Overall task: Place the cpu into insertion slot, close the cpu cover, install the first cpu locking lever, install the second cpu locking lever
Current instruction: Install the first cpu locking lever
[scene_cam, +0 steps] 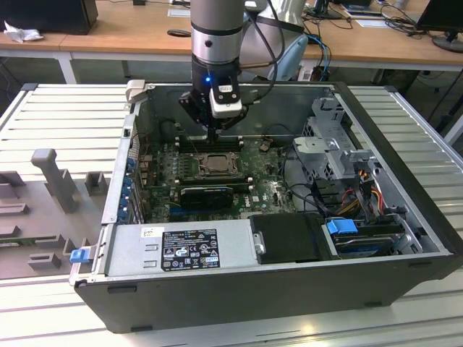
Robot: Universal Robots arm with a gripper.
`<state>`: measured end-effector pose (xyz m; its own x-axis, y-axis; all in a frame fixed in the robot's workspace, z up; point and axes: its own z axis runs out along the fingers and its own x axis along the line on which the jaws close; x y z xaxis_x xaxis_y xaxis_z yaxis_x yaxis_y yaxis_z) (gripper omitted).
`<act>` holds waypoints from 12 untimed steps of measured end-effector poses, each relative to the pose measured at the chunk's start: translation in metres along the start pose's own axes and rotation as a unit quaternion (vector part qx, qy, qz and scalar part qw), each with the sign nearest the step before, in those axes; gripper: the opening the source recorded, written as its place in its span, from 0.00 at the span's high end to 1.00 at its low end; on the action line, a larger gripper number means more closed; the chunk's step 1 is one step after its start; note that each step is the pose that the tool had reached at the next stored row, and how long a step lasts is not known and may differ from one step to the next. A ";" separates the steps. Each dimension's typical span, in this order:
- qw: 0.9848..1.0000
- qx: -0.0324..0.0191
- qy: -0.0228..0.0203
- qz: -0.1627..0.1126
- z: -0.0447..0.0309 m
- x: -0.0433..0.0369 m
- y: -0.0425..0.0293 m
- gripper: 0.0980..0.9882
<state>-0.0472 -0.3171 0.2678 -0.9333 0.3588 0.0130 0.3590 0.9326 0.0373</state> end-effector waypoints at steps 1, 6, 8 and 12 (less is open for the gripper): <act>1.000 0.000 0.000 -0.008 0.0000 0.0000 0.0000 0.99; 0.998 0.001 0.002 -0.063 0.0001 0.0000 0.0000 0.99; 0.996 0.001 0.003 -0.084 0.0001 0.0000 0.0000 0.99; 0.988 0.002 0.006 -0.152 0.0002 0.0000 0.0000 0.99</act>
<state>-0.0472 -0.3171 0.2676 -0.9980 0.0618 0.0129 0.0622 0.9974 0.0374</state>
